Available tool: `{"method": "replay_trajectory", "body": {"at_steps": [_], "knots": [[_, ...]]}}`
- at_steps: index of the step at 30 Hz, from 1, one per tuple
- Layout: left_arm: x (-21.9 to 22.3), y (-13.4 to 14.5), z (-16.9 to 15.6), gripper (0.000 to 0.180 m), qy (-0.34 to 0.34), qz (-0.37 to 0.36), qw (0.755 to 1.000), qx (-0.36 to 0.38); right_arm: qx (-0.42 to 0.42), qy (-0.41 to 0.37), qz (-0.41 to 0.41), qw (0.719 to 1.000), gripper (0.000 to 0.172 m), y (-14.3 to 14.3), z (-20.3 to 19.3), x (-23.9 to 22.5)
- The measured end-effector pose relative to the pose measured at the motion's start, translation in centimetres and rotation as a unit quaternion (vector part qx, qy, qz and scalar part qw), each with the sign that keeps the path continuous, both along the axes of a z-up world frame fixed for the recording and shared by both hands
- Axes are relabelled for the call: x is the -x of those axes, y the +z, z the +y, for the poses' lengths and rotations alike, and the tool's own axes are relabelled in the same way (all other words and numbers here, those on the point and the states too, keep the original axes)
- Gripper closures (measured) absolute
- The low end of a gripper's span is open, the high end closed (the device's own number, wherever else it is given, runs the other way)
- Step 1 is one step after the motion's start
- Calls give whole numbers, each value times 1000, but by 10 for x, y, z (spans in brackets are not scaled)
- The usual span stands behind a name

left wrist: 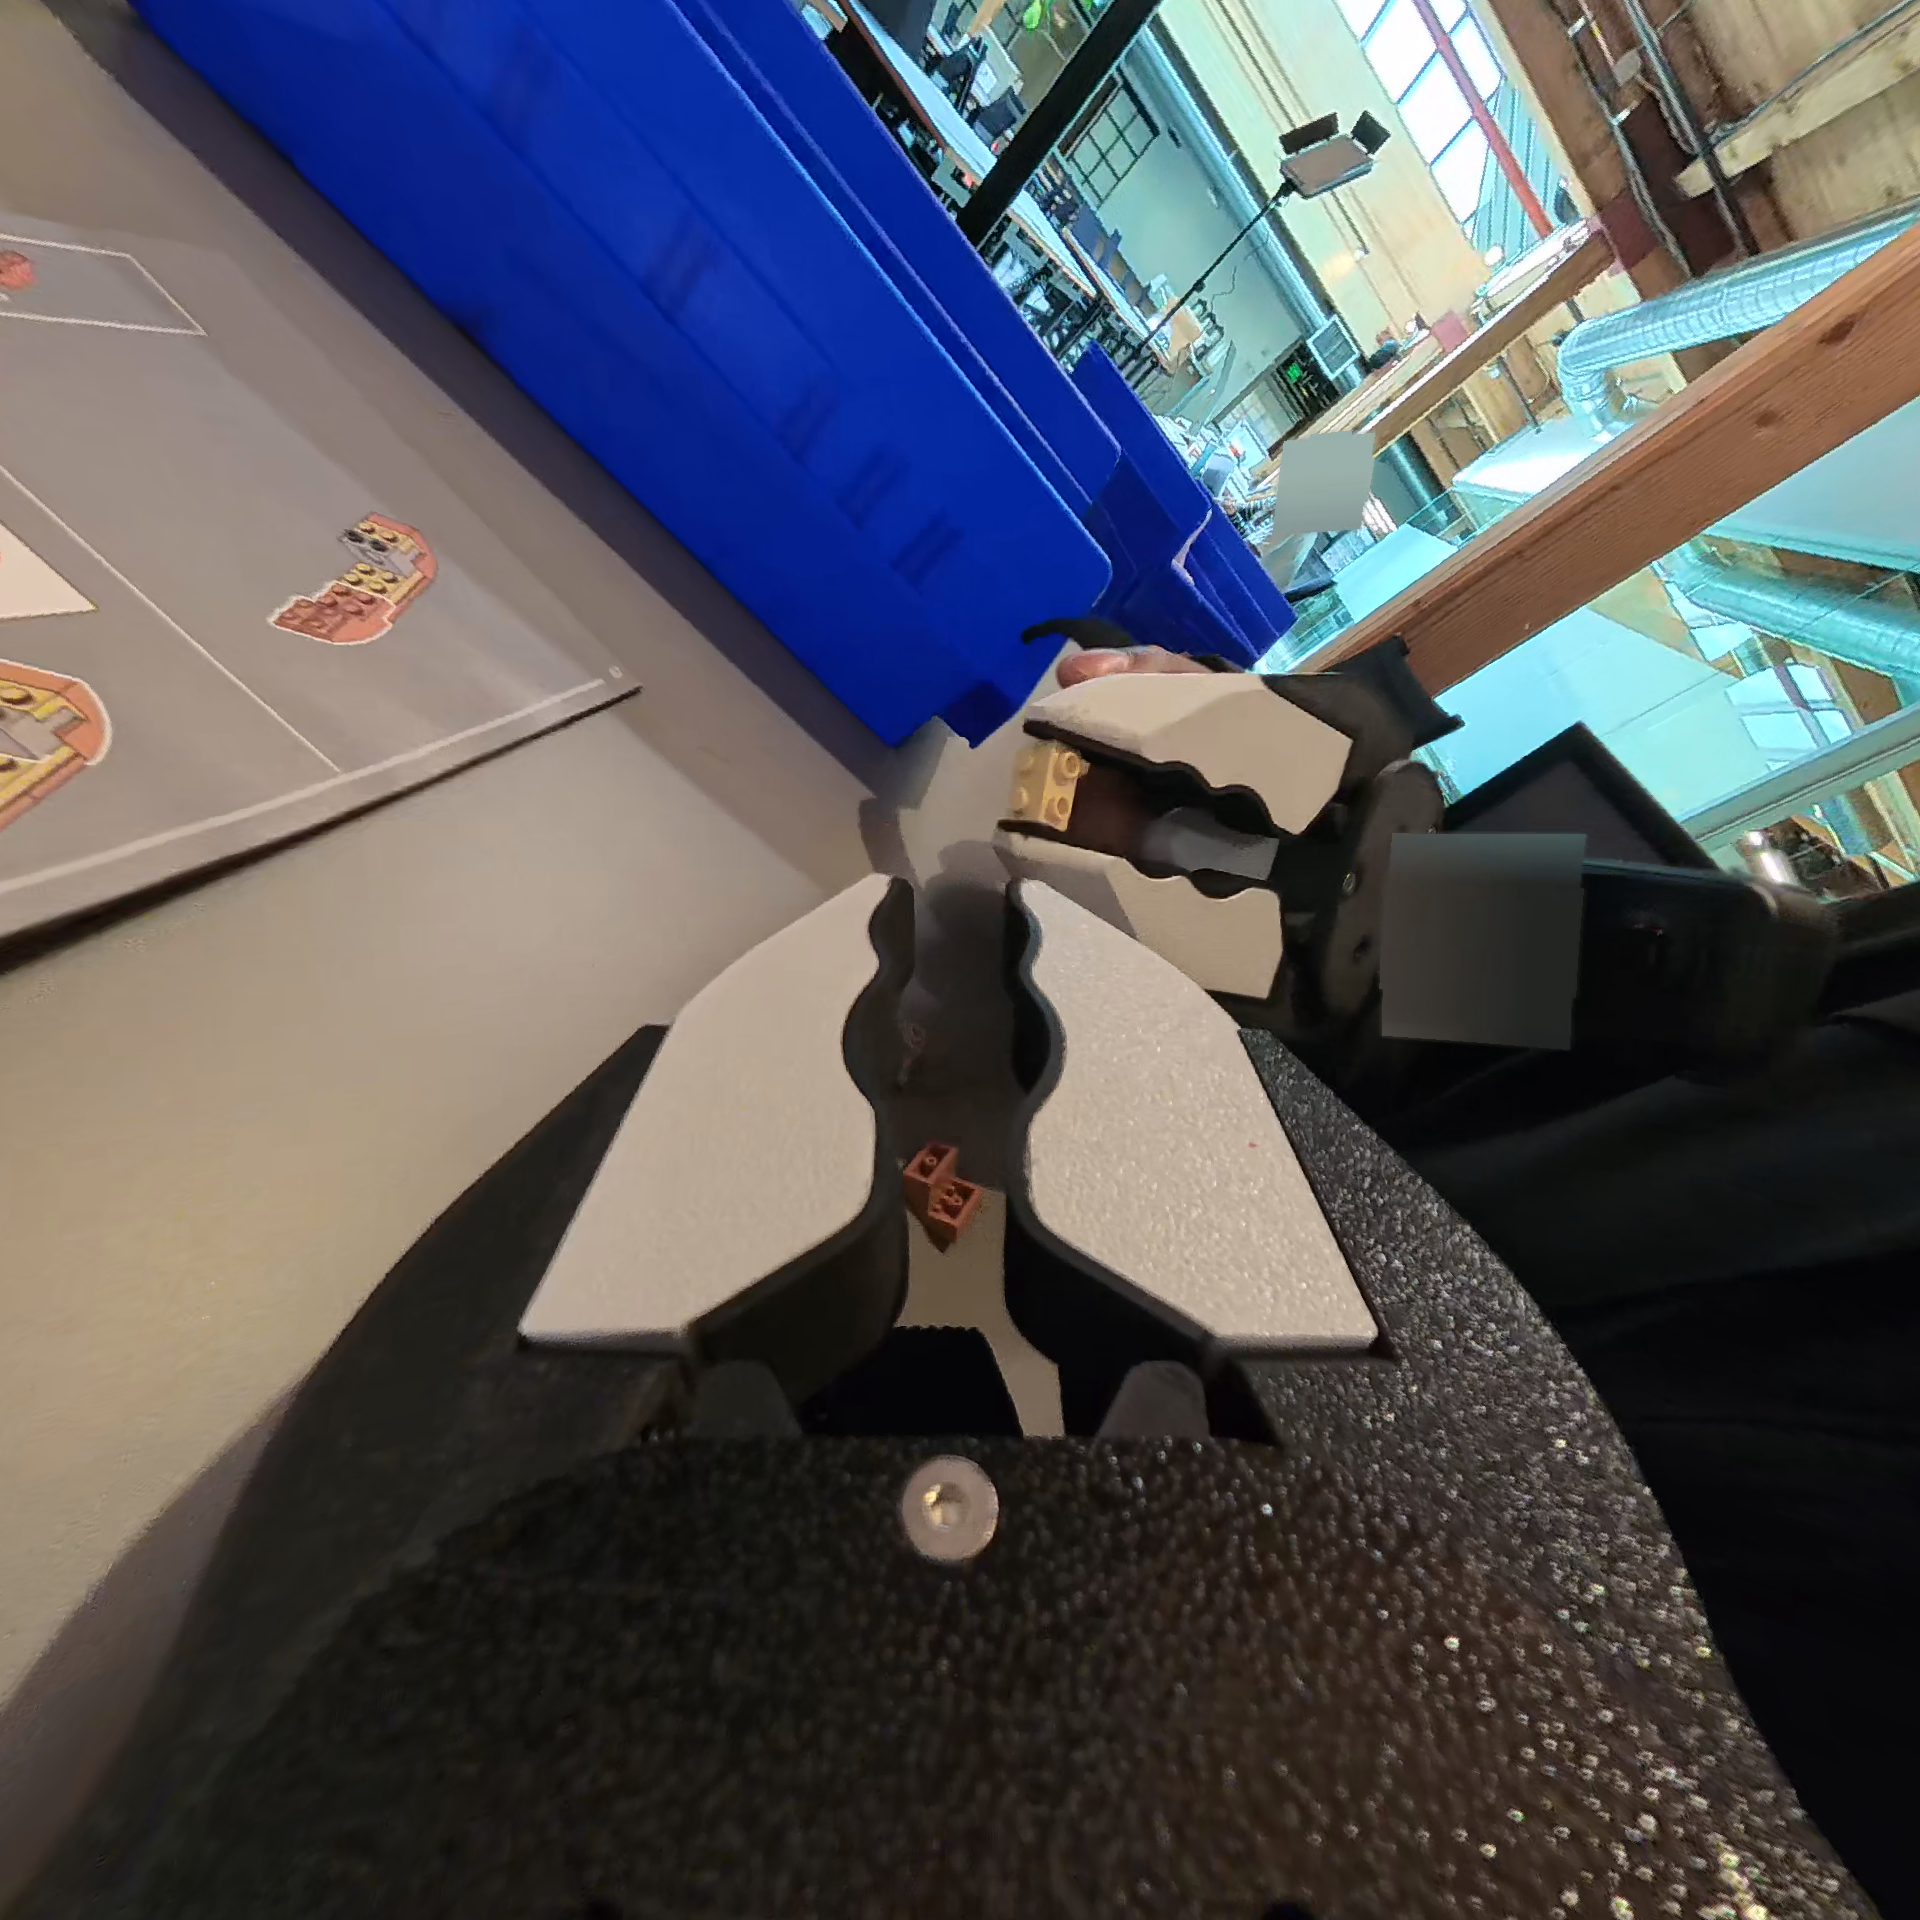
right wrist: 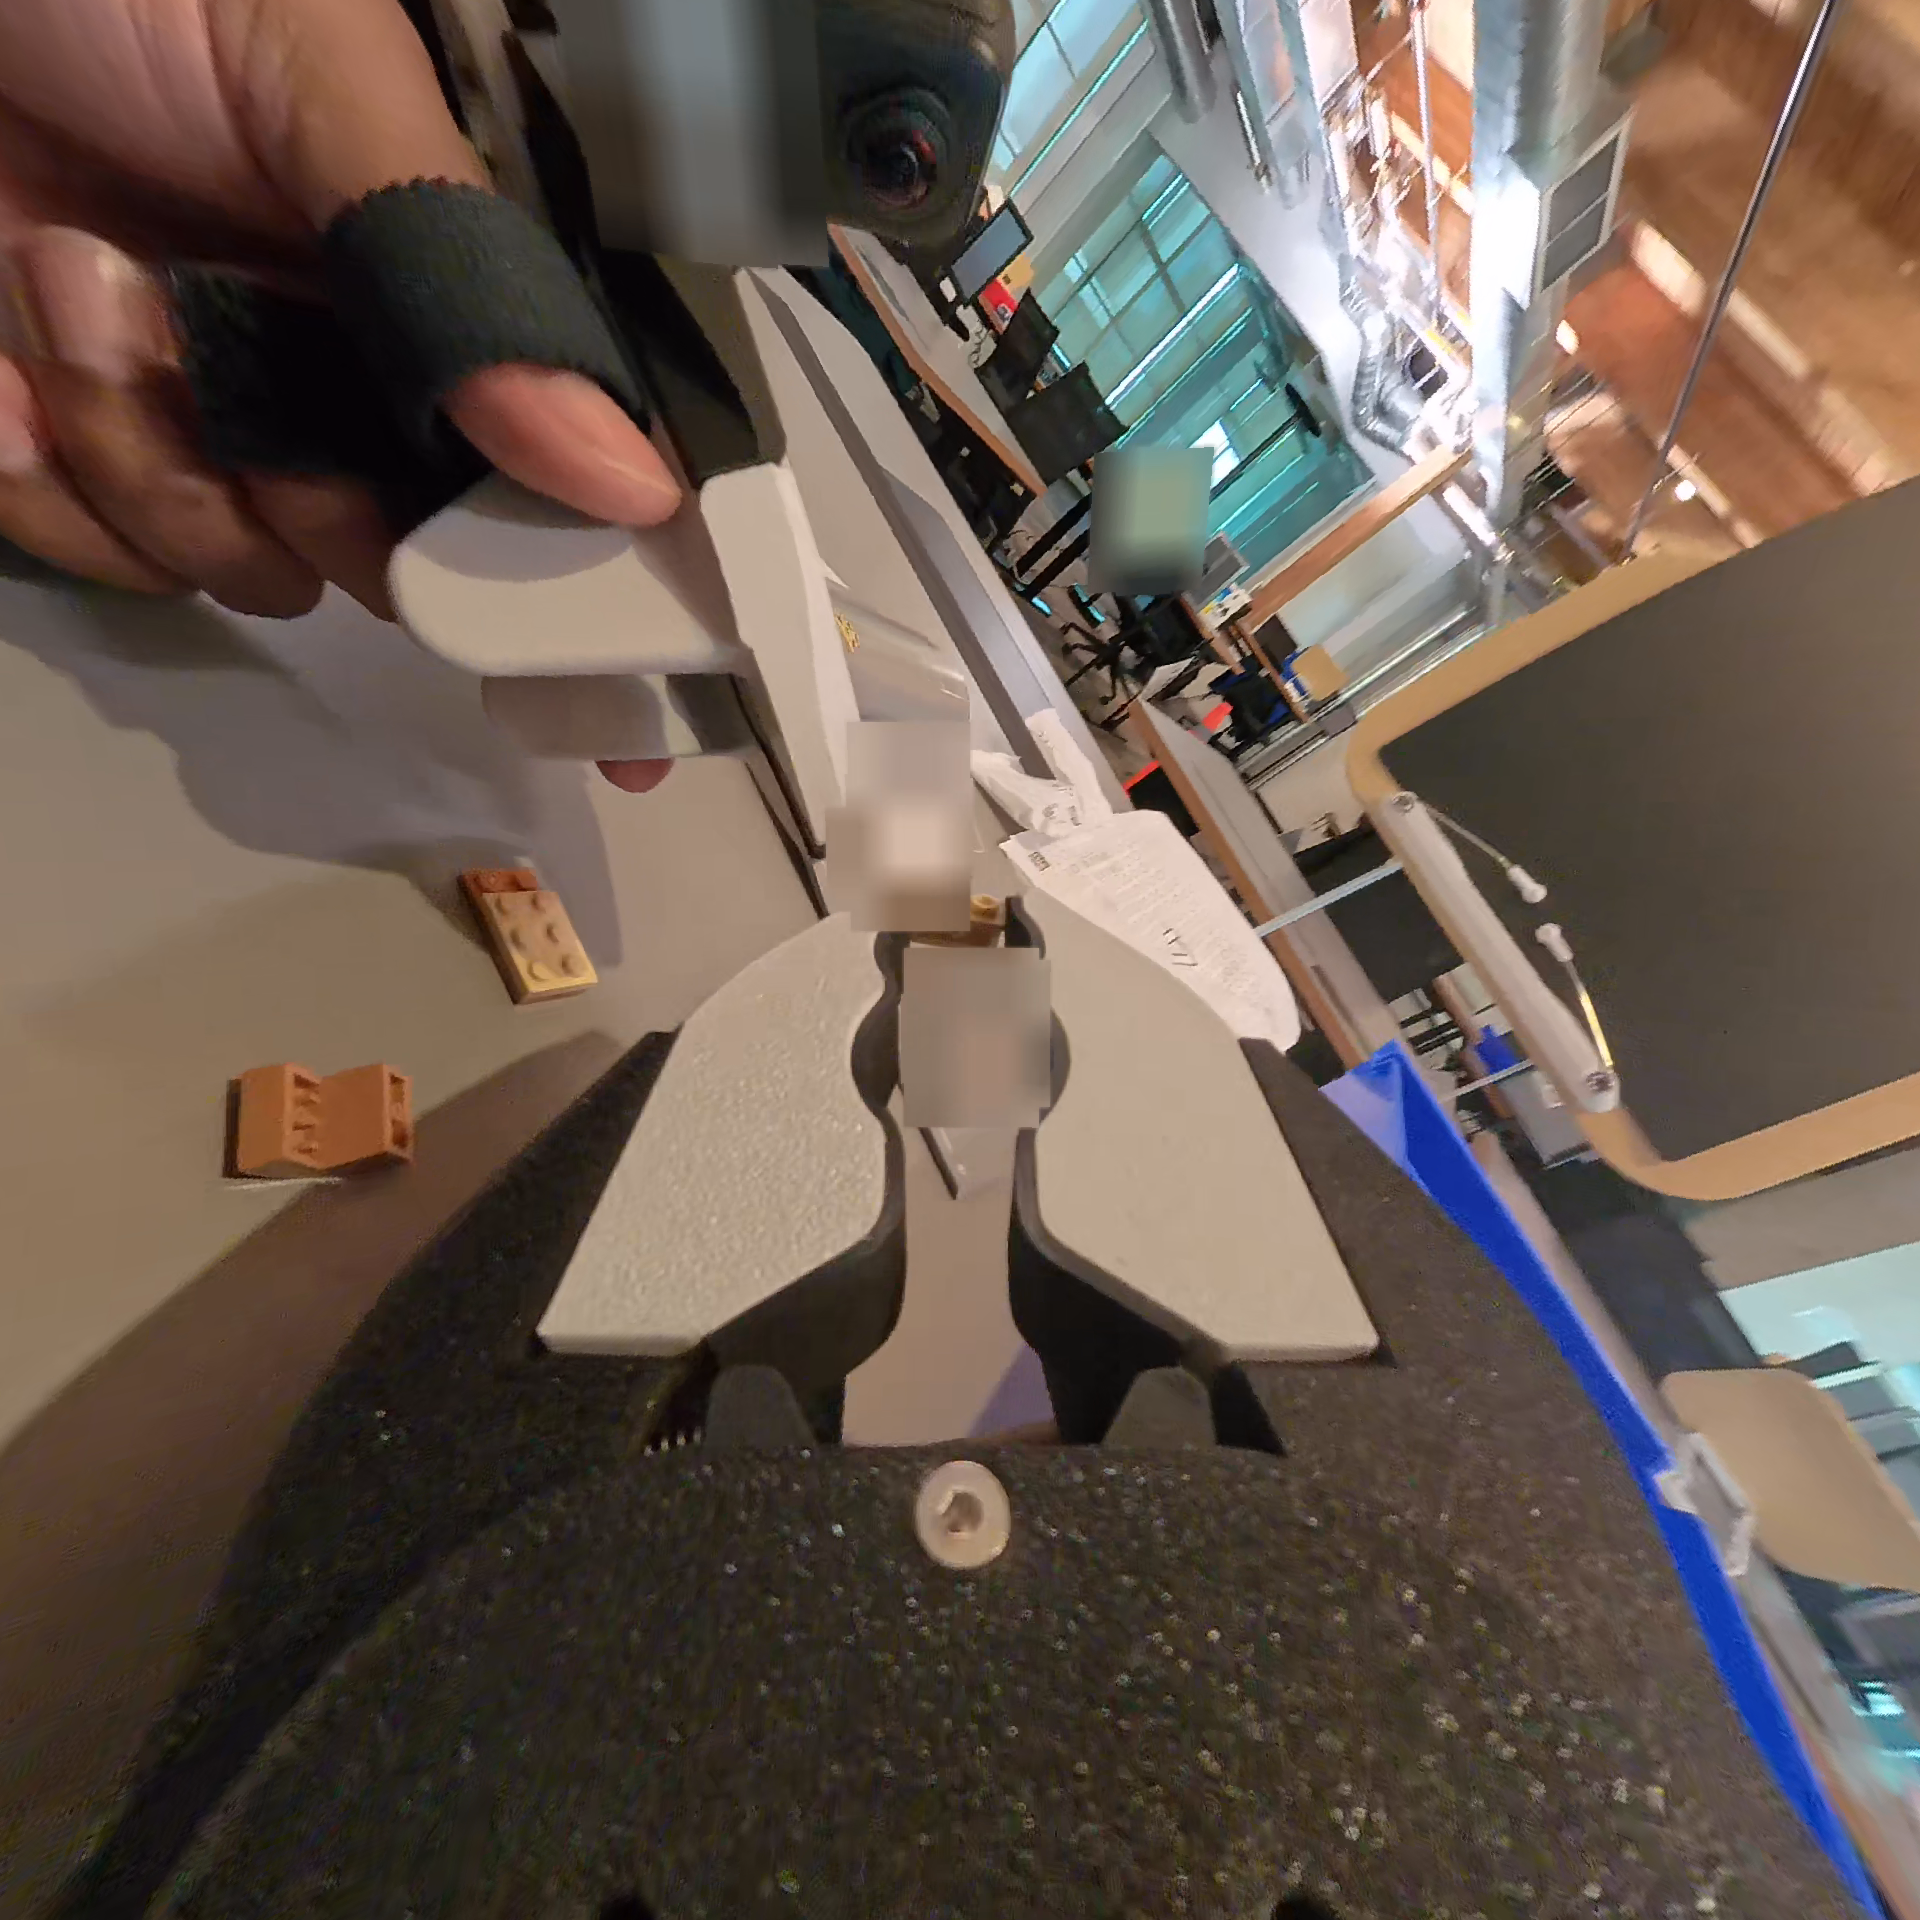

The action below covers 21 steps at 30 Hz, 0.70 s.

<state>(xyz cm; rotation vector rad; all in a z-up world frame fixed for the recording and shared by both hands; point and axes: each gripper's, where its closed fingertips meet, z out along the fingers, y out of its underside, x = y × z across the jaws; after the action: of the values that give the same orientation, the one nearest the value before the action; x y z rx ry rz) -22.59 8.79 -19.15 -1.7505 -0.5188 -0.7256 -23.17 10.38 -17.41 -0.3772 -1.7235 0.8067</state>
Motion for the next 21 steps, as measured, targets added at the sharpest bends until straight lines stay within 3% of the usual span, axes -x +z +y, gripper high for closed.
{"method": "replay_trajectory", "body": {"at_steps": [7,13,17,21], "knots": [[-9,0,-7,161,39,-10,999,-16,-45,5,37,998,155,2,-7,-9],[-10,2,-7,158,59,48,997,-10,-46,16,47,998,155,5,-14,-14],[-14,5,-7,158,45,50,998,-20,-6,47,27,999,155,5,-19,-18],[-19,14,-9,158,18,-1,998,-55,72,111,-22,991,155,6,-26,-25]]}}
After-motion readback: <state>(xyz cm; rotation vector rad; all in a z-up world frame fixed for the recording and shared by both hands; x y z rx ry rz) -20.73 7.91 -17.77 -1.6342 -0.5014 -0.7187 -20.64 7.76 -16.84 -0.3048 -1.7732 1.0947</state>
